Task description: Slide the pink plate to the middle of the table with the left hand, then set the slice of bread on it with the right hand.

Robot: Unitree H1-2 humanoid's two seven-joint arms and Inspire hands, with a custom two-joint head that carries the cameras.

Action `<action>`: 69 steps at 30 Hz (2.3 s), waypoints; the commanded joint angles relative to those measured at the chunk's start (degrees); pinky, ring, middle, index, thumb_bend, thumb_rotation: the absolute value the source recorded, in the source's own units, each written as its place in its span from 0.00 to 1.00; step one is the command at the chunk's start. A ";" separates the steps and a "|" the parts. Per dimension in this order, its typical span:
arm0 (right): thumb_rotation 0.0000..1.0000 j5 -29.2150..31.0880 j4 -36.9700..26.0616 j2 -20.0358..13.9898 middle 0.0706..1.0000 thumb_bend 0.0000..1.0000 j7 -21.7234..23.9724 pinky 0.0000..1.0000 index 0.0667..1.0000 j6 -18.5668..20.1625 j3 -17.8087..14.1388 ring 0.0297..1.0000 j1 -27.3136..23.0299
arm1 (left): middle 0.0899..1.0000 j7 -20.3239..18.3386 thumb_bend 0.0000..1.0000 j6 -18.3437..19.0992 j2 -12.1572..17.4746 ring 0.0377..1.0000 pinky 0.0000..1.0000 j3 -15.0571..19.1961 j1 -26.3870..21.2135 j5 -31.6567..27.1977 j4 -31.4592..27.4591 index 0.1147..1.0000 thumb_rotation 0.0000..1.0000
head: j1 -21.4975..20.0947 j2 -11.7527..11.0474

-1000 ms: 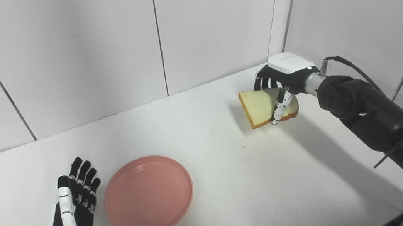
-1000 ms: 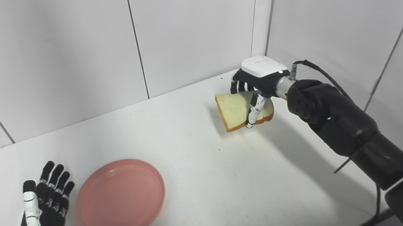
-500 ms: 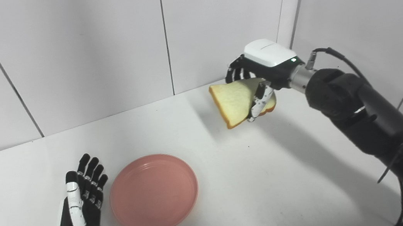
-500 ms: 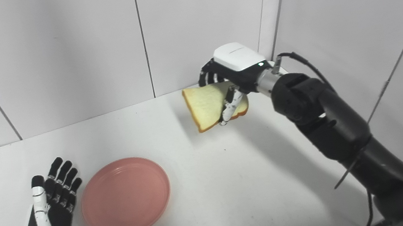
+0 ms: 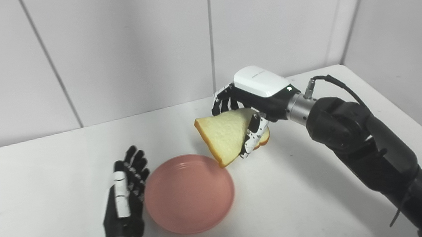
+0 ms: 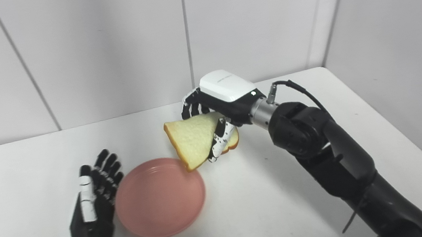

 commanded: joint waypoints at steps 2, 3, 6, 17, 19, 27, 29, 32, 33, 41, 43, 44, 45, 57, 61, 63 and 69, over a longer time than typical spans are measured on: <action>0.00 0.22 -0.73 0.61 0.38 0.52 -0.48 0.30 0.48 -2.31 0.02 0.36 -3.07 | 0.94 1.02 0.72 -0.92 -1.26 0.97 0.98 -0.77 -1.28 1.49 0.16 0.89 0.95 | 4.03 0.27; 0.00 0.09 -0.81 0.95 0.39 0.52 -0.26 0.31 0.49 -2.28 0.28 0.37 -3.14 | 0.93 1.26 0.72 -0.87 -1.49 0.96 0.98 -0.80 -1.29 1.67 0.16 0.88 0.95 | 4.03 0.27; 0.00 0.30 -0.42 2.35 0.39 0.52 0.59 0.31 0.49 -2.65 1.52 0.37 -3.58 | 0.93 2.09 0.73 -0.67 -2.11 0.96 0.98 -1.01 -1.47 2.25 0.21 0.88 0.94 | 6.82 0.50; 0.00 -1.26 -0.09 6.25 0.42 0.52 3.91 0.42 0.47 -3.69 5.66 0.46 -4.58 | 0.93 4.65 0.73 -1.04 -3.61 0.95 0.97 -2.16 -1.62 4.53 0.33 0.89 0.96 | 10.86 0.86; 0.00 -1.45 1.27 6.68 0.40 0.52 3.30 0.38 0.48 -4.82 6.28 0.43 -4.29 | 0.93 4.95 0.73 -1.06 -3.74 0.95 0.97 -2.33 -1.70 4.64 0.49 0.90 0.96 | 11.15 0.90; 0.00 -1.22 5.62 7.28 0.40 0.52 1.89 0.36 0.49 -8.48 7.19 0.41 -2.90 | 0.93 6.08 0.74 -1.81 -4.17 0.95 0.96 -2.74 -2.14 5.56 1.34 0.91 0.97 | 12.02 0.69; 0.00 -1.56 6.70 7.49 0.40 0.52 1.70 0.37 0.48 -9.17 7.52 0.42 -2.86 | 0.94 6.03 0.73 -2.07 -4.25 0.95 0.96 -2.77 -2.17 5.47 1.50 0.91 0.97 | 11.94 0.75; 0.00 -2.22 8.34 7.75 0.41 0.52 1.44 0.37 0.48 -9.78 7.97 0.42 -2.90 | 0.94 6.07 0.74 -2.73 -4.31 0.95 0.97 -2.78 -2.32 5.28 2.02 0.91 0.97 | 11.76 0.75; 0.00 -2.43 8.68 7.81 0.41 0.52 1.36 0.36 0.48 -9.95 8.05 0.41 -2.91 | 0.94 6.11 0.74 -2.89 -4.31 0.95 0.97 -2.81 -2.35 5.29 2.11 0.91 0.97 | 11.76 0.75; 0.00 -5.26 10.87 8.15 0.40 0.52 1.78 0.35 0.48 -10.31 8.86 0.40 -3.31 | 0.94 6.34 0.74 -2.60 -4.34 0.95 0.97 -2.85 -2.49 5.30 1.98 0.90 0.97 | 11.38 0.69; 0.00 -5.54 11.30 8.23 0.39 0.52 1.65 0.34 0.48 -10.52 8.94 0.39 -3.28 | 0.94 6.35 0.73 -2.76 -4.28 0.95 0.96 -2.91 -2.55 5.34 2.00 0.91 0.97 | 11.27 0.65; 0.00 -5.66 11.62 8.27 0.39 0.52 1.46 0.34 0.48 -10.68 8.96 0.39 -3.21 | 0.94 6.36 0.73 -2.88 -4.21 0.95 0.96 -2.97 -2.56 5.39 2.03 0.91 0.98 | 11.27 0.65; 0.00 -5.76 11.86 8.32 0.39 0.52 1.35 0.34 0.48 -10.75 8.98 0.39 -3.15 | 0.94 6.43 0.73 -2.92 -4.17 0.95 0.96 -3.01 -2.58 5.44 2.04 0.91 0.98 | 11.27 0.65; 0.16 -7.92 13.46 8.82 0.57 0.51 -1.33 0.48 0.46 -12.63 9.20 0.55 -2.46 | 0.93 6.77 0.74 -3.20 -4.04 0.95 0.97 -2.97 -2.49 5.45 1.87 0.90 0.97 | 10.47 0.79; 0.49 -8.83 12.39 8.62 0.65 0.68 -1.25 0.60 0.65 -12.42 9.22 0.65 -2.23 | 0.92 7.16 0.74 -2.81 -3.95 0.94 0.96 -2.96 -2.42 5.83 1.66 0.90 0.97 | 10.14 0.78; 0.60 -9.82 11.79 8.25 0.67 0.71 -1.25 0.64 0.67 -12.66 9.37 0.68 -2.21 | 0.92 7.23 0.74 -2.60 -3.97 0.94 0.95 -2.91 -2.35 5.84 1.34 0.90 0.97 | 9.99 0.79; 0.81 -10.83 8.55 6.83 0.73 0.80 2.77 0.79 0.72 -10.69 9.50 0.78 -2.47 | 0.93 6.64 0.73 -2.37 -3.88 0.95 0.95 -2.57 -2.37 4.69 0.86 0.91 0.97 | 9.96 0.72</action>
